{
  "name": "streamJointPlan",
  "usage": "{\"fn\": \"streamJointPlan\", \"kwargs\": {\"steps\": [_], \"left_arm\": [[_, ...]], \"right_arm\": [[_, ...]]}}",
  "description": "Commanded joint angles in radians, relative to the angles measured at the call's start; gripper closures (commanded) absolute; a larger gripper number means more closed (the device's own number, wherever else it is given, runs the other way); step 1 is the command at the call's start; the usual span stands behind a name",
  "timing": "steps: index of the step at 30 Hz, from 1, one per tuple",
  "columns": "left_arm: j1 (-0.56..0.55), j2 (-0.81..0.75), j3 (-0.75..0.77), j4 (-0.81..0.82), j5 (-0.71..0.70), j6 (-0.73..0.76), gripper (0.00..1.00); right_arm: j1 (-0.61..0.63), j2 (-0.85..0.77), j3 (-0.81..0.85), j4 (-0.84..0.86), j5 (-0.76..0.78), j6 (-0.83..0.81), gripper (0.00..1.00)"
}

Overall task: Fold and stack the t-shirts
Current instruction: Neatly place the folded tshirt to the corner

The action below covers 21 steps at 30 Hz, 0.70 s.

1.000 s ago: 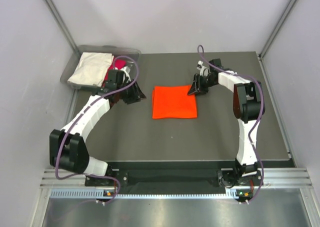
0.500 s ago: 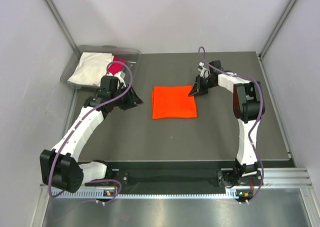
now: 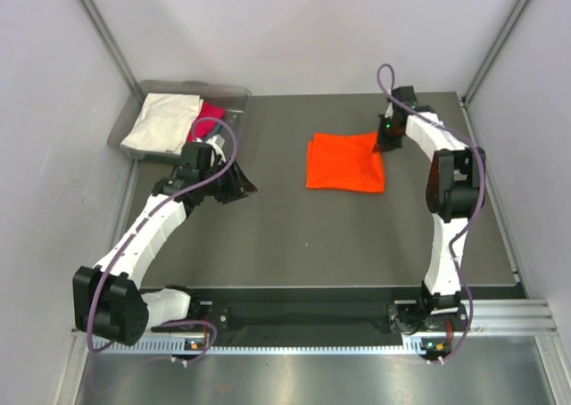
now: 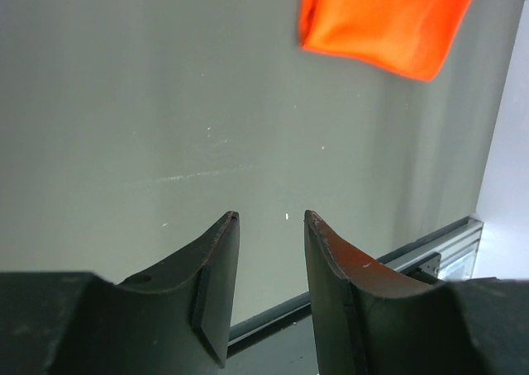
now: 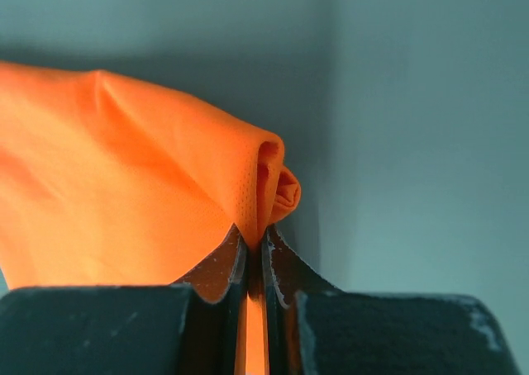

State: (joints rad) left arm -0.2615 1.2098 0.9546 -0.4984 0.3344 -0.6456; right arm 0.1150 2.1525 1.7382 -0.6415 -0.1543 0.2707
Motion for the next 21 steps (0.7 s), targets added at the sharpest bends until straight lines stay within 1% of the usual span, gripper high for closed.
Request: {"fn": "streamJointPlan", "kwargs": {"steps": [1, 2, 3, 5, 6, 8, 9, 10, 11, 13, 14, 15, 18, 21], "left_arm": [[0.001, 0.017, -0.002, 0.081, 0.032, -0.019, 0.58], [-0.001, 0.022, 0.004, 0.081, 0.032, -0.017, 0.58], [-0.001, 0.034, 0.007, 0.081, 0.034, -0.011, 0.58], [-0.001, 0.049, 0.013, 0.075, 0.032, 0.0, 0.58], [-0.001, 0.068, 0.016, 0.083, 0.034, 0.004, 0.59], [-0.001, 0.103, 0.021, 0.096, 0.034, 0.024, 0.59], [-0.001, 0.114, 0.021, 0.106, 0.029, 0.03, 0.59], [-0.001, 0.125, 0.021, 0.135, 0.026, 0.034, 0.59], [-0.002, 0.141, 0.016, 0.152, 0.028, 0.034, 0.59], [-0.002, 0.158, 0.004, 0.188, 0.032, 0.023, 0.59], [-0.004, 0.177, 0.001, 0.22, 0.037, 0.008, 0.6], [-0.01, 0.186, -0.002, 0.23, 0.041, 0.001, 0.6], [-0.034, 0.218, 0.003, 0.253, 0.051, -0.005, 0.61], [-0.056, 0.261, 0.033, 0.242, 0.054, 0.009, 0.61]], "right_arm": [[-0.08, 0.006, 0.142, -0.05, 0.18, -0.037, 1.0], [-0.093, 0.016, 0.194, -0.064, 0.196, -0.044, 1.0], [-0.139, 0.029, 0.219, -0.067, 0.215, -0.062, 1.0], [-0.184, 0.066, 0.296, -0.046, 0.223, -0.094, 1.0], [-0.195, 0.095, 0.354, -0.025, 0.225, -0.149, 1.0], [-0.218, 0.128, 0.412, -0.008, 0.245, -0.221, 1.0], [-0.222, 0.147, 0.444, 0.0, 0.257, -0.243, 1.0], [-0.225, 0.189, 0.511, 0.005, 0.266, -0.261, 1.0], [-0.227, 0.21, 0.539, 0.026, 0.281, -0.322, 1.0], [-0.235, 0.262, 0.601, 0.051, 0.32, -0.356, 1.0], [-0.247, 0.279, 0.622, 0.061, 0.326, -0.36, 1.0], [-0.253, 0.288, 0.629, 0.11, 0.329, -0.36, 1.0], [-0.253, 0.294, 0.595, 0.231, 0.384, -0.416, 1.0], [-0.271, 0.332, 0.671, 0.232, 0.404, -0.436, 1.0]]}}
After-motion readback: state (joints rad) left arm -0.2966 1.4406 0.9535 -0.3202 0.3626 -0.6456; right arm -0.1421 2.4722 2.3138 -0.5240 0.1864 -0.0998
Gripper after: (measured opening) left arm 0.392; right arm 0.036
